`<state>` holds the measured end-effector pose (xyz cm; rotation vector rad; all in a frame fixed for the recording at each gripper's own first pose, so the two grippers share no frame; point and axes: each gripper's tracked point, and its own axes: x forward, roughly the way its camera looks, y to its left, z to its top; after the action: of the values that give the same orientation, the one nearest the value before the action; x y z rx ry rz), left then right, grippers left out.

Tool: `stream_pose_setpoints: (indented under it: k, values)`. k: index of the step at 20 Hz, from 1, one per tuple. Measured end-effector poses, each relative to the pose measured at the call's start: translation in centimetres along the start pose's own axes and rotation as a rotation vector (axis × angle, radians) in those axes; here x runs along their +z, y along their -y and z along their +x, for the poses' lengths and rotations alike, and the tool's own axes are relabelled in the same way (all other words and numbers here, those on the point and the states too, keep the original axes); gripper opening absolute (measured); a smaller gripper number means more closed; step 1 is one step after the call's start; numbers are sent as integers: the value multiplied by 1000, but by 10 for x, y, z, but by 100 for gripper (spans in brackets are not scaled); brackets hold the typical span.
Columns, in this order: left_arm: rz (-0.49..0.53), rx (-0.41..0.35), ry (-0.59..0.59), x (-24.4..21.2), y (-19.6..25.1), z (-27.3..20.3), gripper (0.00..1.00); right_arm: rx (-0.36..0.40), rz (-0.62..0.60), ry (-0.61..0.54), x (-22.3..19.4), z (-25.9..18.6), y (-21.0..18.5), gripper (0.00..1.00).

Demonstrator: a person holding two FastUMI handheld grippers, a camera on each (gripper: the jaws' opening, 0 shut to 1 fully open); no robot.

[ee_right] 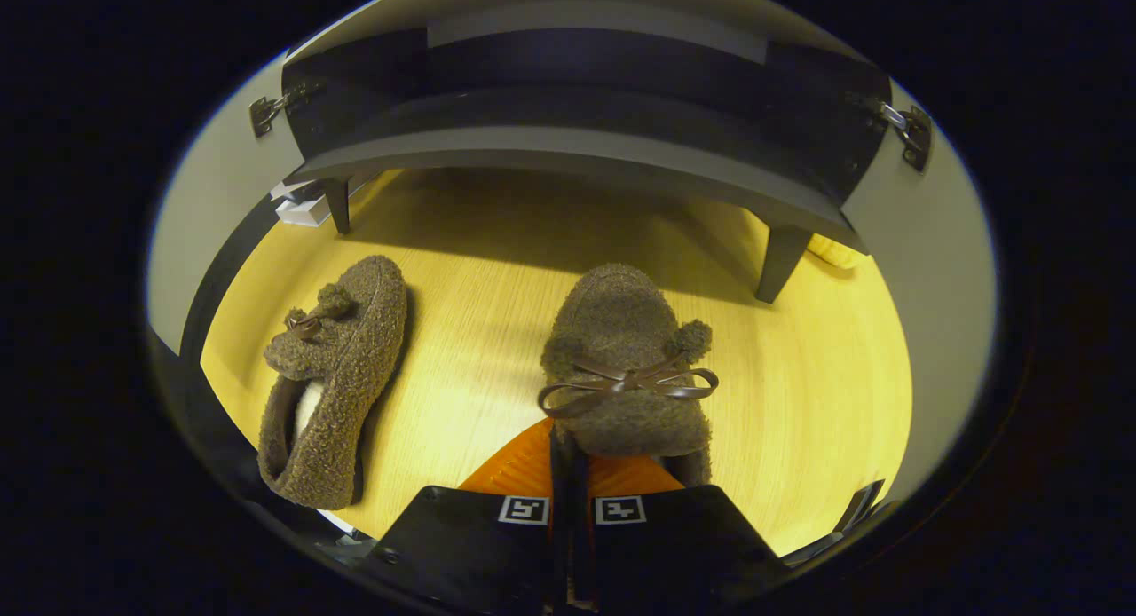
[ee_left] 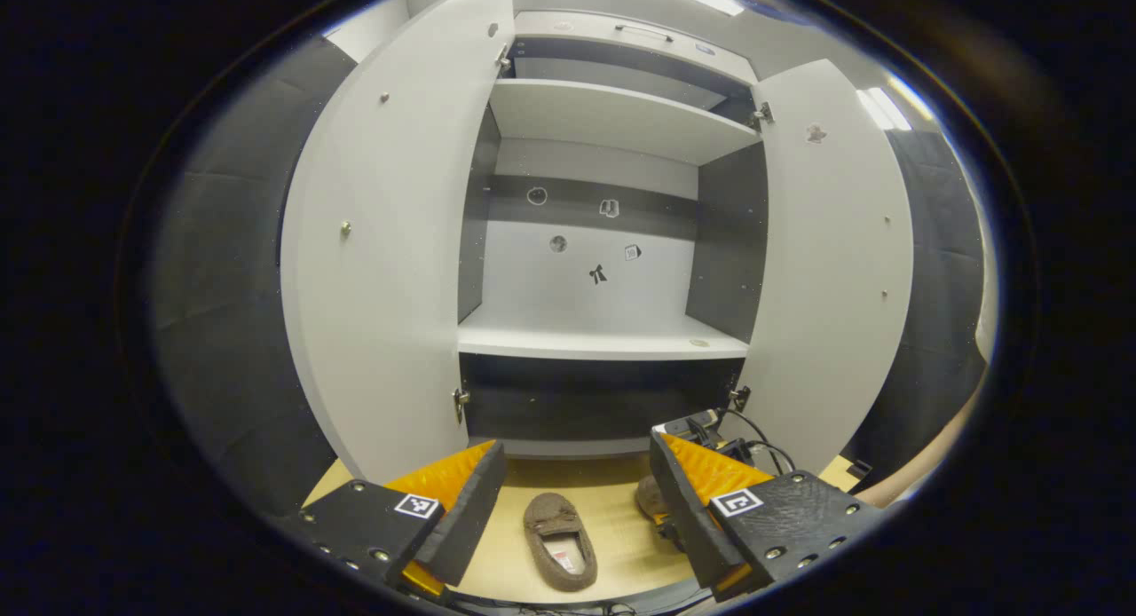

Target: Grab one shoe with the right hand and put it into the shoe cabinet, grab the other shoe with the left hand and put it into the shoe cabinet; then close the right door with the right hand and the left door with the left hand.

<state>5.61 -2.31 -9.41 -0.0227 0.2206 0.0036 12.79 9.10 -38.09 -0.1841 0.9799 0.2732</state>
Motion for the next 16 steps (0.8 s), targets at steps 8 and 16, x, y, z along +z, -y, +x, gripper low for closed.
stream_pose_setpoints:
  k: [8,16]
  values:
    - [-21,-32,20,-2,-3,1,94,47,69,60,13,-70,6,1]
    - [5,-121,20,-10,12,4,94,90,79,147,38,-167,2,5]
